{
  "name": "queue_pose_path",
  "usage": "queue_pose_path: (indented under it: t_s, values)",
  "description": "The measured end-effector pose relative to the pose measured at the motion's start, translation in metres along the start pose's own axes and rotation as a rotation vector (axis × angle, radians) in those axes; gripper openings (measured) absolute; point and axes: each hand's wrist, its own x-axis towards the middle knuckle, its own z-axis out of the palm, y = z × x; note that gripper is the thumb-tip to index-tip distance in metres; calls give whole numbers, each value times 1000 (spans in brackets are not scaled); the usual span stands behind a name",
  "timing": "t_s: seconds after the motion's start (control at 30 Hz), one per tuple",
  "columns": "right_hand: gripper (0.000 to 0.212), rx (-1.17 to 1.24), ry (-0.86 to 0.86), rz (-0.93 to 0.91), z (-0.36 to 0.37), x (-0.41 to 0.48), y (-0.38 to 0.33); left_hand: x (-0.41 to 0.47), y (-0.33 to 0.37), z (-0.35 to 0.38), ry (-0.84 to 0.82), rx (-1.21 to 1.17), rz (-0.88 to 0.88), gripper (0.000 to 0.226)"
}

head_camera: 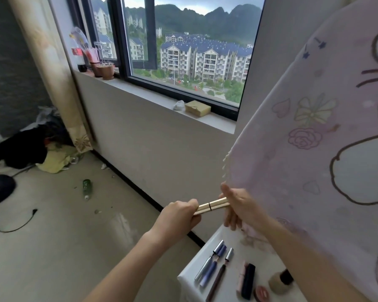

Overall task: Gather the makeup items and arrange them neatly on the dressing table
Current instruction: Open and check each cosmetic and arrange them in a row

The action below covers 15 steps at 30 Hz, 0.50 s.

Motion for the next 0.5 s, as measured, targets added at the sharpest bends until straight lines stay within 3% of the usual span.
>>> queue_pose_path:
  t_s: [0.1,0.17,0.23,0.33,0.37,0.5]
  values:
    - [38,-197,120,-88,-5,-1,7,3,0,3,-31,26,2,18]
    - [18,-92,-3,-155,-13,-3,10,4,-2,4,-40,27,-6,17]
    - [30,13,-110,-125,-16,-4,10,4,-3,5,-49,38,-1,17]
    - [14,53,-62,8,-9,-7,9,5,-1,6,-71,48,14,17]
    - [22,0,-35,25,-8,-6,12,6,-1,7,-77,56,22,17]
    - [13,84,-93,-49,-15,-10,23,7,-1,11,-102,39,33,16]
